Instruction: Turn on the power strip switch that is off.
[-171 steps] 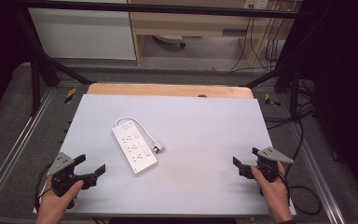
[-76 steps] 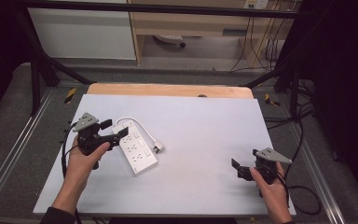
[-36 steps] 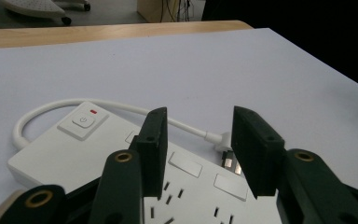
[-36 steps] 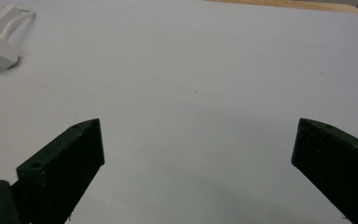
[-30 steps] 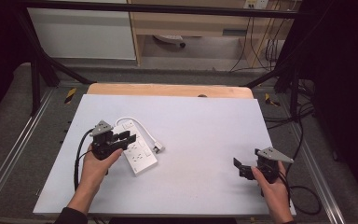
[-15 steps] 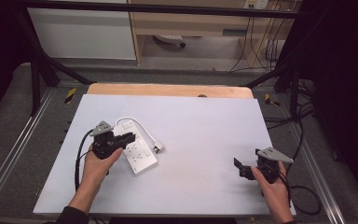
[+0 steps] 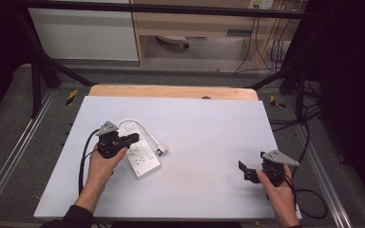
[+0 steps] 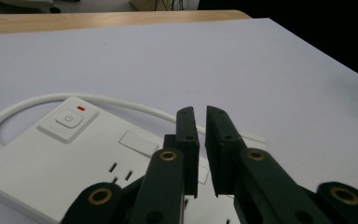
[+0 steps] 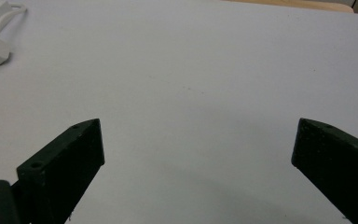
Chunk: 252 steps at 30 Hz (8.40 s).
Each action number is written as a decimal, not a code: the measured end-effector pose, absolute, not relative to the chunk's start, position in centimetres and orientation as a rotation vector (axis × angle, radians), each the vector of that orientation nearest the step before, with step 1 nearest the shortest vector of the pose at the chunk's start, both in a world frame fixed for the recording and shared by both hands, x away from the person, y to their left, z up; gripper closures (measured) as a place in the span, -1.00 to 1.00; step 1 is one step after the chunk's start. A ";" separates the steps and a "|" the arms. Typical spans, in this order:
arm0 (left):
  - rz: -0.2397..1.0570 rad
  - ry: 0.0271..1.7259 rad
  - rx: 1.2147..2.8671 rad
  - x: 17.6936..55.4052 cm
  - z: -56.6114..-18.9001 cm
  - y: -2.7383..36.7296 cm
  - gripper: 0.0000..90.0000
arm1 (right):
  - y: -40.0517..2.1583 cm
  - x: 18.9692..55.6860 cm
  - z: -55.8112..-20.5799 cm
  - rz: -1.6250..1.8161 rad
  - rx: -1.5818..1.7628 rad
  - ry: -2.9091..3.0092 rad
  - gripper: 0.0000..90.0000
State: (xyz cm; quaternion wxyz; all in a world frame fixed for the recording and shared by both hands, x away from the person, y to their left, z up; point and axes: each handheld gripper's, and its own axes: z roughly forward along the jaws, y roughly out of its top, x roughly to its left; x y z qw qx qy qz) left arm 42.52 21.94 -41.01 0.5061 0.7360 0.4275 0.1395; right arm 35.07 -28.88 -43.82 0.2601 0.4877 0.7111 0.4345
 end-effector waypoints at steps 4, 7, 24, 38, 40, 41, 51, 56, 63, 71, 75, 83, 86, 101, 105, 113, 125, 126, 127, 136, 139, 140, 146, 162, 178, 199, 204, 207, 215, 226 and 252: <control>0.318 1.033 1.777 42.8 -41.3 21.8 0.92 | -28.9 35.1 -43.9 1.181 1.323 1.924 -0.94; 0.324 1.023 1.797 42.8 -41.4 21.6 0.95 | -28.9 35.2 -43.9 1.185 1.328 1.923 -0.94; 0.328 1.026 1.830 43.3 -42.1 21.2 1.00 | -29.0 35.1 -43.8 1.189 1.327 1.922 -0.94; 0.333 1.044 1.870 43.7 -42.9 20.9 1.00 | -28.9 35.1 -43.9 1.186 1.323 1.924 -0.94; 0.333 1.046 1.881 43.8 -43.0 20.9 1.00 | -28.9 35.1 -43.8 1.187 1.325 1.923 -0.94; 0.335 1.047 1.885 43.9 -43.1 20.8 1.00 | -28.9 35.1 -43.8 1.187 1.325 1.923 -0.94; 0.340 1.045 1.907 44.1 -43.6 20.5 1.00 | -28.9 35.1 -43.8 1.189 1.328 1.924 -0.94; 0.343 1.041 1.912 44.2 -43.6 20.4 1.00 | -28.8 35.0 -43.8 1.191 1.331 1.925 -0.94; 0.360 1.044 1.928 44.2 -43.7 20.4 1.00 | -28.9 35.0 -43.8 1.189 1.330 1.922 -0.94; 0.356 1.052 1.921 44.5 -44.0 20.3 1.00 | -28.9 35.0 -43.8 1.192 1.334 1.921 -0.94; 0.356 1.050 1.922 44.4 -44.0 20.3 1.00 | -28.9 35.0 -43.8 1.189 1.331 1.921 -0.94; 0.328 1.063 1.898 44.7 -44.3 20.5 1.00 | -28.9 35.0 -43.9 1.189 1.332 1.921 -0.94; 0.339 1.057 1.903 44.7 -44.3 20.4 1.00 | -28.9 35.0 -43.9 1.188 1.331 1.922 -0.94; 0.332 1.046 1.902 44.7 -44.3 20.5 1.00 | -28.9 35.0 -43.9 1.187 1.332 1.922 -0.94; 0.330 1.047 1.897 44.7 -44.4 20.5 1.00 | -28.9 35.0 -43.9 1.185 1.332 1.924 -0.94; 0.329 1.046 1.894 44.7 -44.4 20.6 1.00 | -28.9 35.0 -43.9 1.184 1.332 1.925 -0.94; 0.331 1.044 1.898 44.7 -44.5 20.6 1.00 | -28.9 35.0 -43.9 1.183 1.333 1.926 -0.94; 0.332 1.046 1.897 44.7 -44.5 20.6 1.00 | -28.9 35.0 -43.9 1.181 1.331 1.927 -0.94; 0.336 1.049 1.906 44.8 -44.5 20.6 1.00 | -28.9 35.0 -43.9 1.181 1.334 1.926 -0.94; 0.340 1.042 1.904 44.7 -44.6 20.5 1.00 | -28.9 35.1 -43.9 1.180 1.331 1.925 -0.94; 0.342 1.040 1.906 44.7 -44.6 20.5 1.00 | -28.9 35.0 -43.9 1.181 1.333 1.927 -0.94; 0.344 1.039 1.908 44.7 -44.5 20.5 1.00 | -28.9 35.1 -43.9 1.180 1.331 1.926 -0.94; 0.351 1.038 1.914 44.7 -44.5 20.5 1.00 | -28.9 35.1 -43.9 1.181 1.334 1.925 -0.94; 0.371 1.031 1.893 44.1 -43.9 20.7 1.00 | -28.9 35.1 -43.9 1.182 1.333 1.922 -0.94; 0.345 1.040 1.762 43.0 -42.0 21.0 0.05 | -28.8 35.1 -43.9 1.186 1.328 1.926 -0.94; 0.325 1.095 1.688 41.6 -39.8 21.6 -0.77 | -28.9 35.1 -43.8 1.216 1.337 1.906 -0.94; 0.324 1.117 1.694 41.1 -39.3 21.9 -0.82 | -28.9 35.1 -43.9 1.213 1.339 1.910 -0.95; 0.335 1.126 1.713 40.7 -39.1 22.1 -0.83 | -28.9 35.3 -43.9 1.214 1.343 1.908 -0.94; 0.360 1.131 1.688 40.2 -38.6 23.4 -0.83 | -28.8 35.2 -43.8 1.211 1.331 1.915 -0.95; 0.373 1.117 1.681 39.6 -38.1 23.3 -0.82 | -28.9 35.1 -43.8 1.212 1.334 1.916 -0.94; 0.451 1.130 1.621 35.2 -37.4 26.8 -0.83 | -28.6 35.0 -43.5 1.239 1.300 1.931 -0.95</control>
